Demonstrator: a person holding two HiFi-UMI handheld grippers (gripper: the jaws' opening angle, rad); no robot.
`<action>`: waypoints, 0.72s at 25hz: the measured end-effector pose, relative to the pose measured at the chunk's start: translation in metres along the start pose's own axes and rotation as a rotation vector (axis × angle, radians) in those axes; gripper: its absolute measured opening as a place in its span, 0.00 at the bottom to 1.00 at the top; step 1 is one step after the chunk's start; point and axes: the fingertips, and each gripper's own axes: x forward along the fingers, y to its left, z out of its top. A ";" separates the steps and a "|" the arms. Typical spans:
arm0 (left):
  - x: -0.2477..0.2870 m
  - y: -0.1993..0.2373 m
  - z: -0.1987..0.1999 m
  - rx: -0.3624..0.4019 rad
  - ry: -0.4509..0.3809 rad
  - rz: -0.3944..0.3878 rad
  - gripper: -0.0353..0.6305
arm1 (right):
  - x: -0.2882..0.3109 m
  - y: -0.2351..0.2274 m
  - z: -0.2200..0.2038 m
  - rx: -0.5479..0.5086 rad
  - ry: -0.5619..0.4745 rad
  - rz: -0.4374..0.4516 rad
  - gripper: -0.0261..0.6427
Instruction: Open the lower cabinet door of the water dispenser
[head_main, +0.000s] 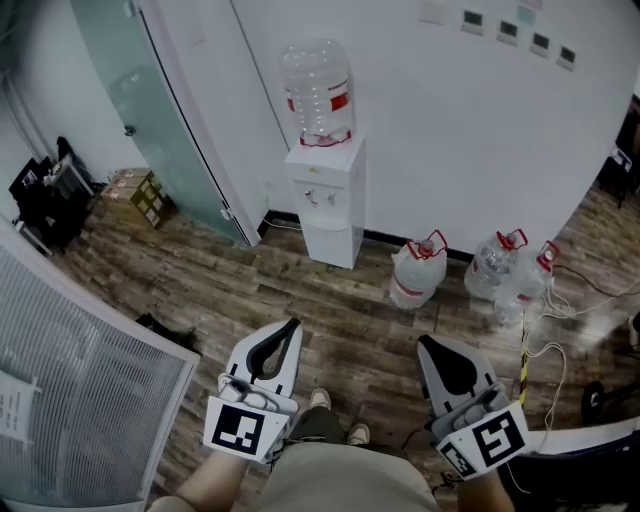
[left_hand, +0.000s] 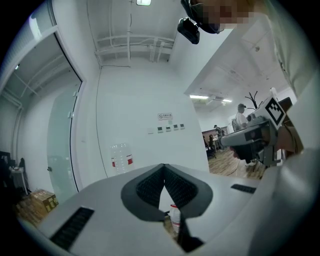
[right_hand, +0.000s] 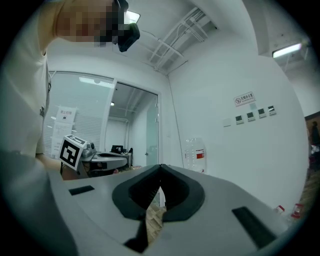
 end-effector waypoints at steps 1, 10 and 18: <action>0.002 0.001 -0.001 0.000 0.002 0.002 0.06 | 0.002 -0.001 -0.001 -0.002 0.002 0.002 0.05; 0.034 0.009 -0.018 0.027 -0.025 -0.023 0.06 | 0.036 -0.030 -0.024 0.011 0.010 -0.001 0.05; 0.088 0.054 -0.037 0.030 -0.005 -0.032 0.06 | 0.104 -0.059 -0.036 0.020 0.033 0.003 0.05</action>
